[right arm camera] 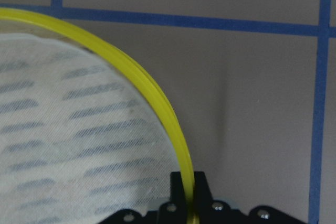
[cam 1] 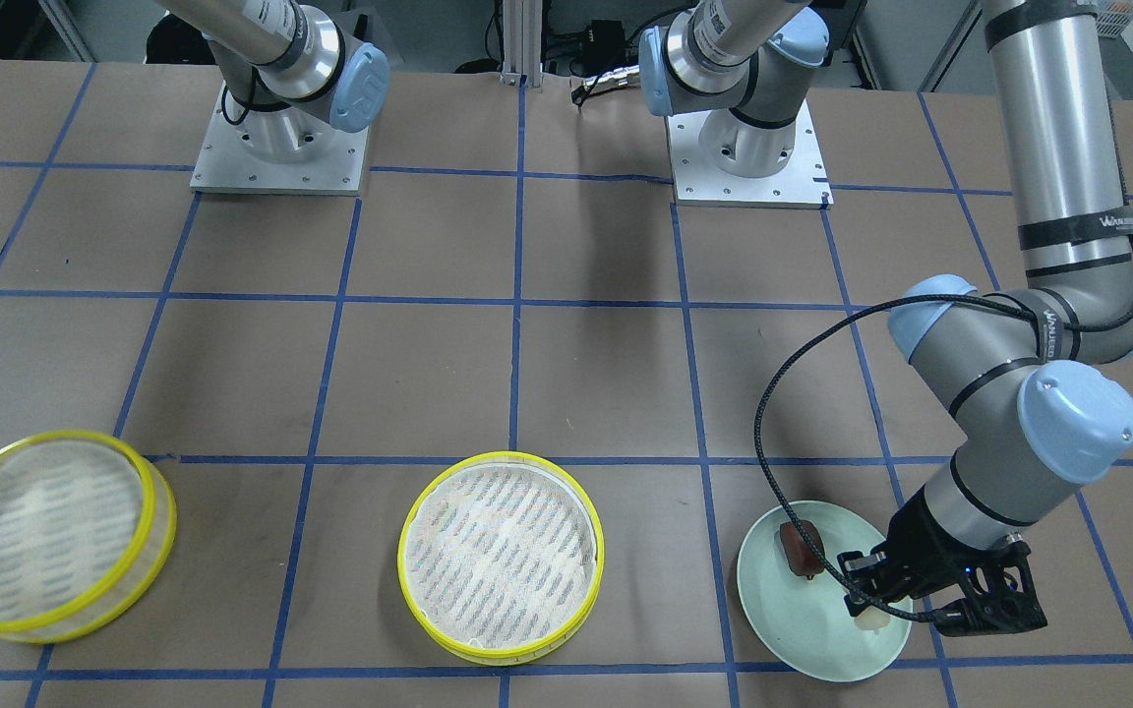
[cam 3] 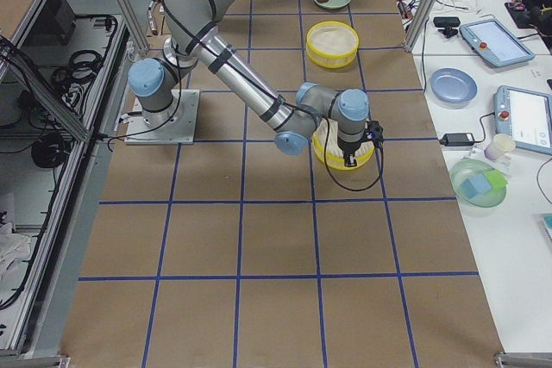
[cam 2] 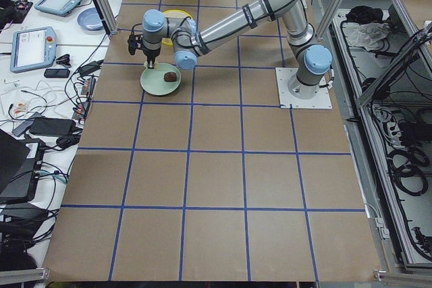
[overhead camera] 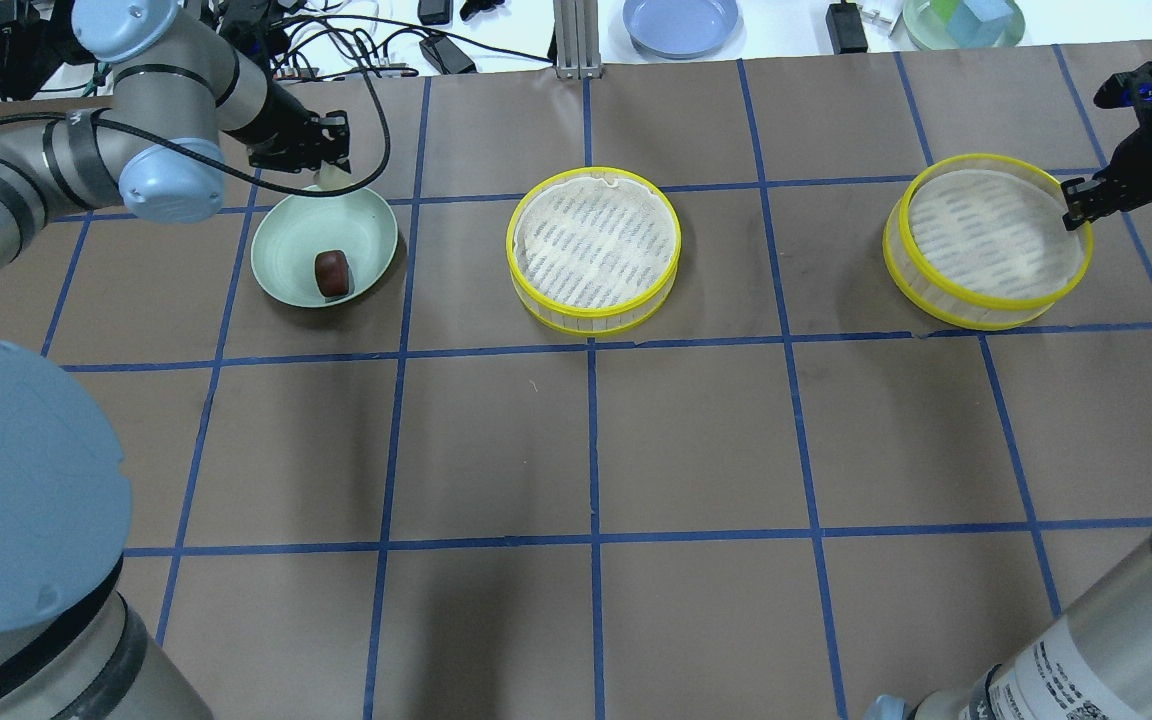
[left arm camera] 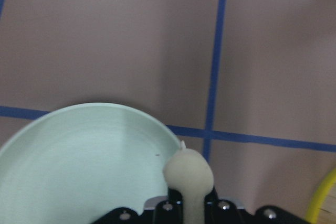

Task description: Stack buns with steamer

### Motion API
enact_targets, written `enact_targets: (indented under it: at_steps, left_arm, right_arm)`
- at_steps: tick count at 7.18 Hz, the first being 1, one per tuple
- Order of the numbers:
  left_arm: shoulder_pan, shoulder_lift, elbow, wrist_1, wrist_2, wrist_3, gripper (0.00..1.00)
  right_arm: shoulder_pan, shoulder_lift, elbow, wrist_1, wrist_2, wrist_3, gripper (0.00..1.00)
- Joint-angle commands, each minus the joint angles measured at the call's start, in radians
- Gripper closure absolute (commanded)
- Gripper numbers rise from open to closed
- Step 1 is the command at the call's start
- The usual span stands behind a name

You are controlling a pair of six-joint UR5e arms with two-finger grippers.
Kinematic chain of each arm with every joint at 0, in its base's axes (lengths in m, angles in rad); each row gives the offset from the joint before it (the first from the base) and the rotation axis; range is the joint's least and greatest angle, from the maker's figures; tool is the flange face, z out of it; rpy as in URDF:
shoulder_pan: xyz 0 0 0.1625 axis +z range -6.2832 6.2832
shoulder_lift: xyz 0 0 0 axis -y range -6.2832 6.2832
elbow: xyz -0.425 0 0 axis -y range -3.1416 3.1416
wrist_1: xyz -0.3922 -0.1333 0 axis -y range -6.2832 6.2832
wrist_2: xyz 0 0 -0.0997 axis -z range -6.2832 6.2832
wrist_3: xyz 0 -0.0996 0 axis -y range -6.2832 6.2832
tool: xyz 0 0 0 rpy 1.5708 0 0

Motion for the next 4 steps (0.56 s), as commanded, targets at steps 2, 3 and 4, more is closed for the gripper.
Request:
enact_targets:
  at_steps: [2, 3, 4]
  left_arm:
    - [-0.185, -0.049, 0.003, 0.089, -0.134, -0.346, 1.00]
    - [-0.257, -0.061, 0.003, 0.088, -0.125, -0.398, 1.00]
    - [-0.283, -0.071, -0.001, 0.085, -0.124, -0.415, 0.83]
  right_arm:
    - [0.082, -0.152, -0.001, 0.165, -0.013, 0.121, 1.00]
    - [0.128, -0.197, -0.001, 0.211, -0.045, 0.193, 1.00]
    - [0.197, -0.243, -0.001, 0.294, -0.053, 0.297, 1.00]
